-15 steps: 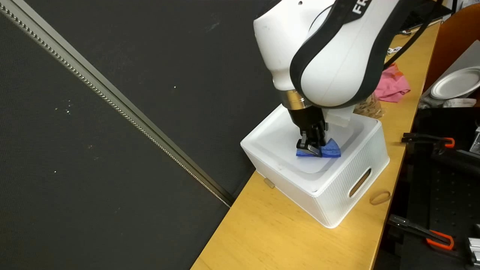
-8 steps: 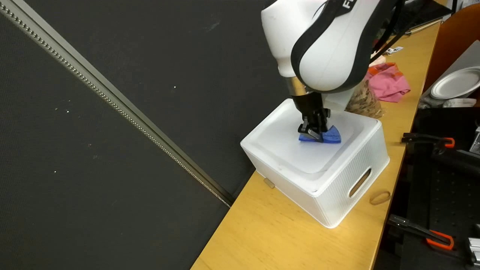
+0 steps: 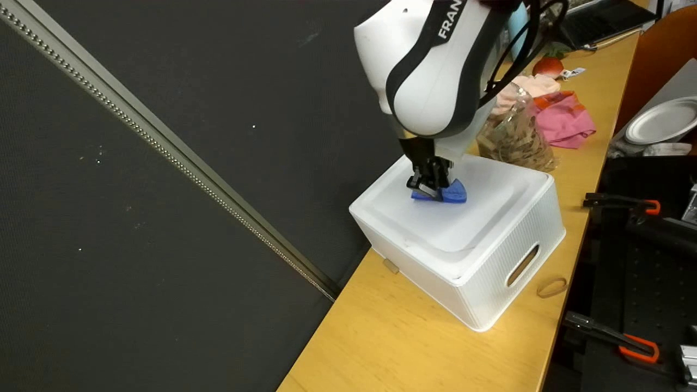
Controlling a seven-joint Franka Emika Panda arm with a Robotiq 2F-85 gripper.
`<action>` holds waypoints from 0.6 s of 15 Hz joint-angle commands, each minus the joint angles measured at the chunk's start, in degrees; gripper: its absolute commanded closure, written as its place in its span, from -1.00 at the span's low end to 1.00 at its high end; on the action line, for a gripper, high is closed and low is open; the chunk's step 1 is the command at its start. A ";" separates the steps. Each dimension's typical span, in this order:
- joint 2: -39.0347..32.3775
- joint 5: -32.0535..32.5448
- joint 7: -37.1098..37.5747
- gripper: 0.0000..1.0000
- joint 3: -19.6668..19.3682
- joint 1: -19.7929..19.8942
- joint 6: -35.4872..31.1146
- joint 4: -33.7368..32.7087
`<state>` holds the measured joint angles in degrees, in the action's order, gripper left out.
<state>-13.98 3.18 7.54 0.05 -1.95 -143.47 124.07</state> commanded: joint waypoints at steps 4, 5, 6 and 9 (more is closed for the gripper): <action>-5.01 -0.36 -0.06 0.86 2.18 -3.05 3.27 -3.77; -4.18 -0.06 0.20 0.86 1.98 -3.22 3.24 -2.71; -3.43 0.39 0.66 0.86 1.58 -3.32 3.15 -1.90; -1.85 0.68 1.08 0.86 0.24 -2.26 2.55 -0.06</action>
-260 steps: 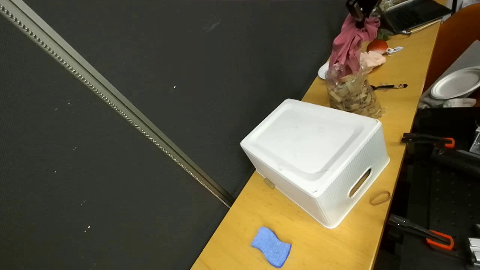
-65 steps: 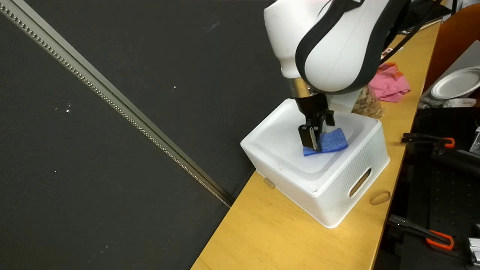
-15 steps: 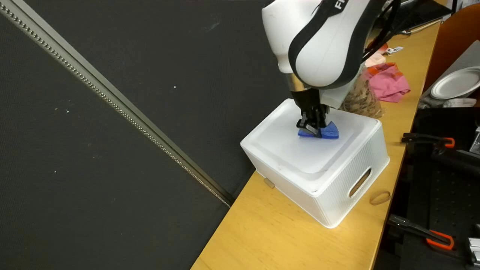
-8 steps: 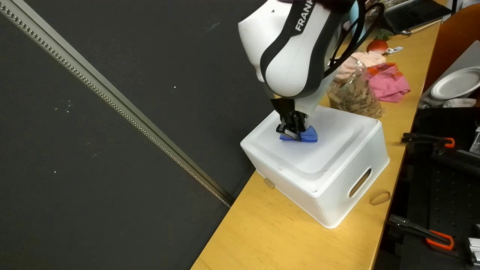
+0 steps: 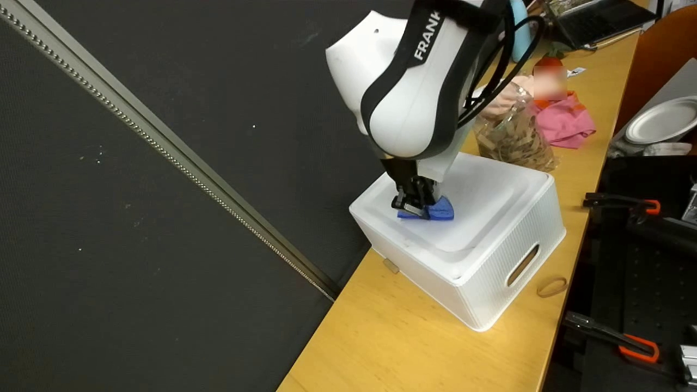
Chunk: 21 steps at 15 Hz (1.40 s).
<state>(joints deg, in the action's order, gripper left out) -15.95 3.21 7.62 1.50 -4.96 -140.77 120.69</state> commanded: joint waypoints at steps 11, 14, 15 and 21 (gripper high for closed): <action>-6.39 0.03 4.37 0.86 -4.90 3.87 0.92 -4.56; -7.28 -0.35 4.51 0.86 -3.36 2.19 0.89 -5.64; -7.46 -0.45 4.35 0.86 -2.77 1.59 0.65 -5.68; -8.59 0.11 4.11 0.86 -1.86 -0.48 0.02 -7.16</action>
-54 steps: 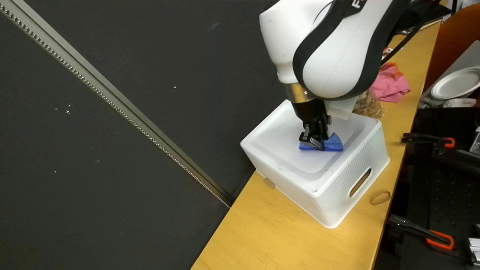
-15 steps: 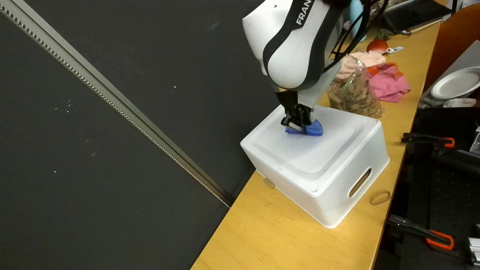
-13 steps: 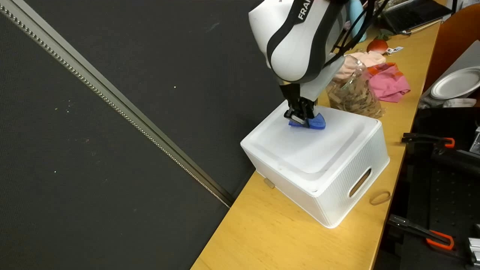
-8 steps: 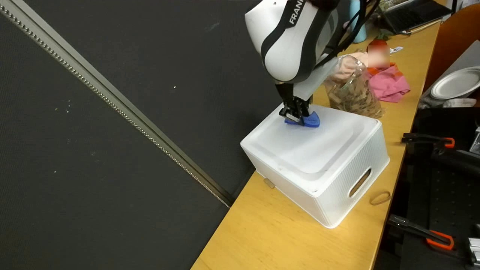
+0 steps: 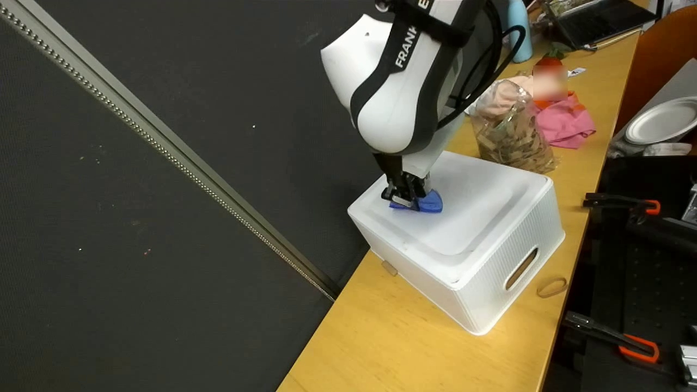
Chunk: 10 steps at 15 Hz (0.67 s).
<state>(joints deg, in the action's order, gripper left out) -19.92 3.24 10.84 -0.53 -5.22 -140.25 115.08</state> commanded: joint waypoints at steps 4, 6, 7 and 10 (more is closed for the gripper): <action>-7.18 0.68 1.75 0.86 -1.44 0.64 -0.48 -5.32; -8.01 0.52 2.27 0.86 -2.35 1.25 -0.73 -6.97; -8.23 0.44 2.34 0.86 -2.95 1.75 -1.14 -7.60; -9.29 0.10 2.70 0.86 -4.10 2.85 -0.63 -9.71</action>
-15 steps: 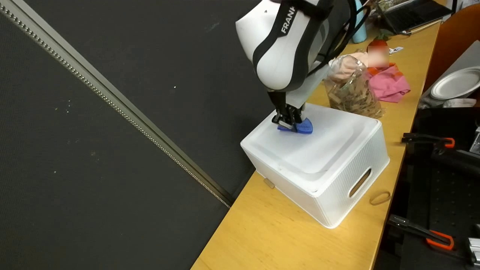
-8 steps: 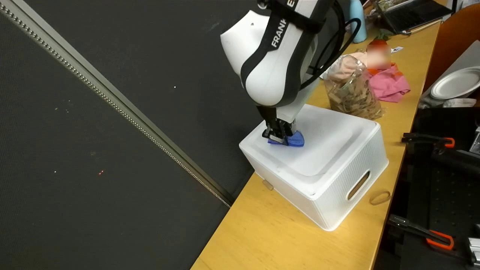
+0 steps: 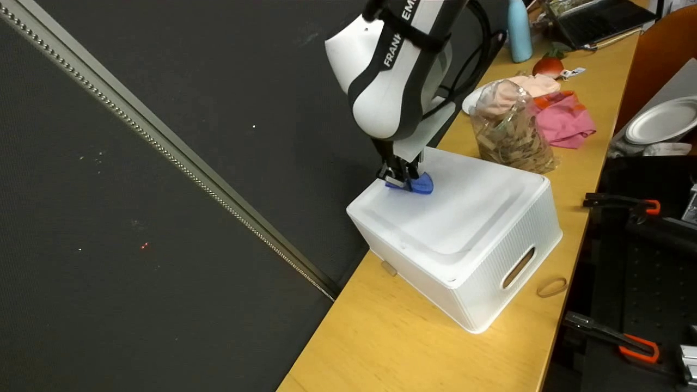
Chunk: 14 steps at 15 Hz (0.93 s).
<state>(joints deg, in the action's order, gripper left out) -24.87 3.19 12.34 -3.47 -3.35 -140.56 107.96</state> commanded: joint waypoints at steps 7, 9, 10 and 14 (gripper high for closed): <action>0.00 0.68 2.63 0.86 -1.29 0.18 0.01 2.62; 1.15 0.08 2.11 0.86 -0.22 -0.41 0.25 3.99; 1.33 0.28 2.25 0.86 0.17 -1.03 0.26 4.25; 1.40 -0.21 1.31 0.86 2.18 -2.73 1.73 3.94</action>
<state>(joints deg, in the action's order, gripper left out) -23.31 3.24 13.53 -2.87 -5.15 -140.27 110.15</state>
